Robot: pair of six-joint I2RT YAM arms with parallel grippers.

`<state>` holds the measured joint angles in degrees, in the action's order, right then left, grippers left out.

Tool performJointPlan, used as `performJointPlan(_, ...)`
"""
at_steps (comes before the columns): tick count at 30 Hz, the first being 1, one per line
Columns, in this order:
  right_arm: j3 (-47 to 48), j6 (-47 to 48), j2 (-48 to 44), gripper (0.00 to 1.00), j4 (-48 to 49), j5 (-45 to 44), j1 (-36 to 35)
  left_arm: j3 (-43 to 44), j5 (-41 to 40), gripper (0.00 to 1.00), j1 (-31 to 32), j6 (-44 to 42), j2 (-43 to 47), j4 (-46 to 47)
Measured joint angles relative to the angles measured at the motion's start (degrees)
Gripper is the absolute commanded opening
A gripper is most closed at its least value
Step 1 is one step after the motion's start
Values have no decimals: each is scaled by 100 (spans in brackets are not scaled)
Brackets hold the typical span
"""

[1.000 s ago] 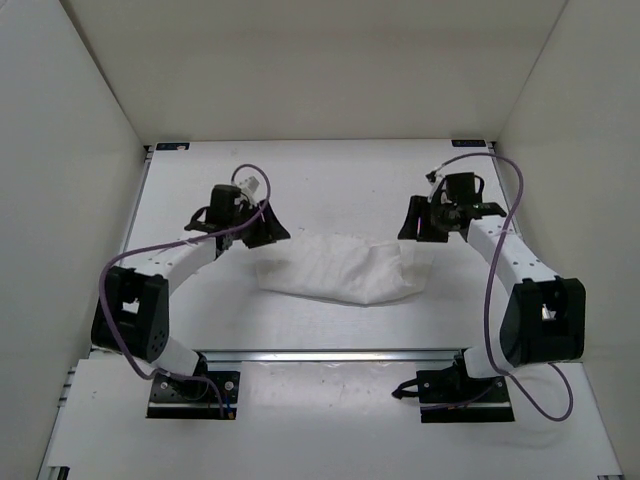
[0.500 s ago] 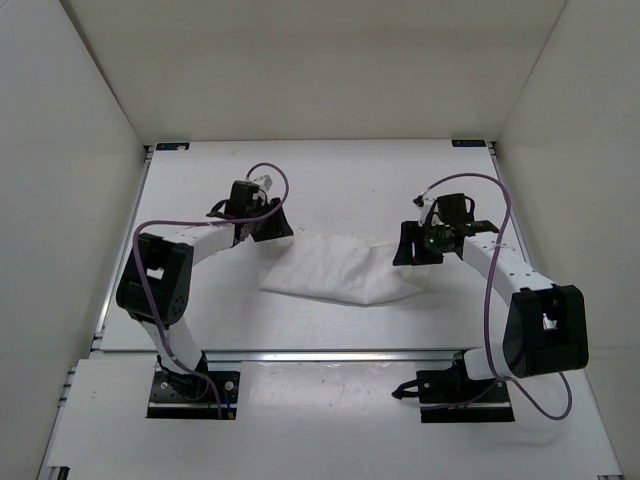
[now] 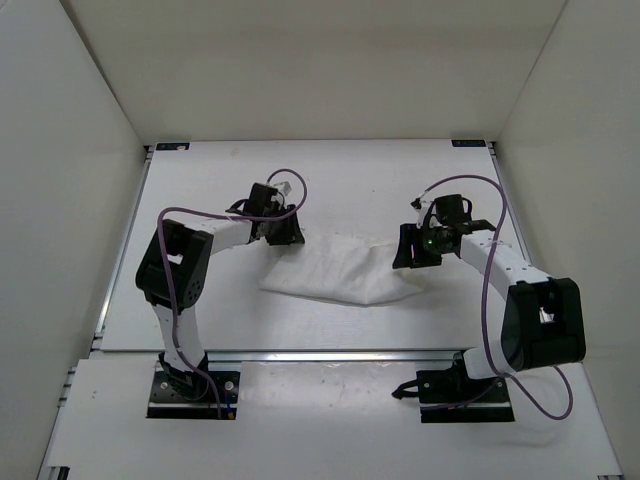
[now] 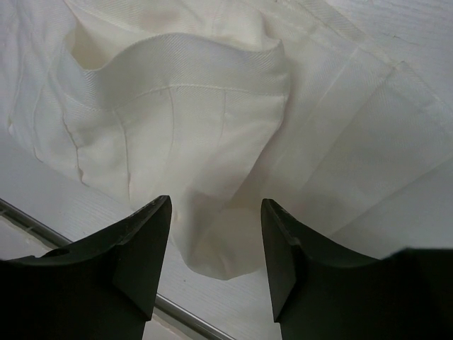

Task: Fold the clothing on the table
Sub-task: Fold the skirt

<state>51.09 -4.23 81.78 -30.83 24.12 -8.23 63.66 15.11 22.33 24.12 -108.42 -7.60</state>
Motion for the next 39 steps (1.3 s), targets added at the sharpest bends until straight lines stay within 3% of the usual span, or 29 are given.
performJointPlan(4,0,24,55,56,-4,52,-11,101,13,0,50,-37,-57,-190)
performJointPlan(8,0,90,144,58,-116,63,-116,203,50,0,15,-85,-164,-243)
performJointPlan(15,0,208,140,52,-306,160,-310,116,81,0,-90,-74,-133,-195)
performJointPlan(19,-28,291,114,27,-409,184,-409,-81,85,0,-144,-52,-24,-57)
performJointPlan(21,-109,284,90,0,-439,188,-411,-256,83,0,-199,-13,96,22)
performJointPlan(30,-321,-79,90,0,-459,190,39,-763,72,0,-503,63,538,52)
performJointPlan(32,-321,-175,120,11,-442,201,105,-802,72,1,-531,57,555,35)
performJointPlan(34,-321,-229,225,21,-437,205,118,-820,72,17,-549,59,557,33)
performJointPlan(35,-319,-258,302,20,-452,201,118,-824,74,26,-560,61,557,35)
performJointPlan(39,-308,-413,560,24,-568,24,26,-822,59,34,-573,79,557,31)
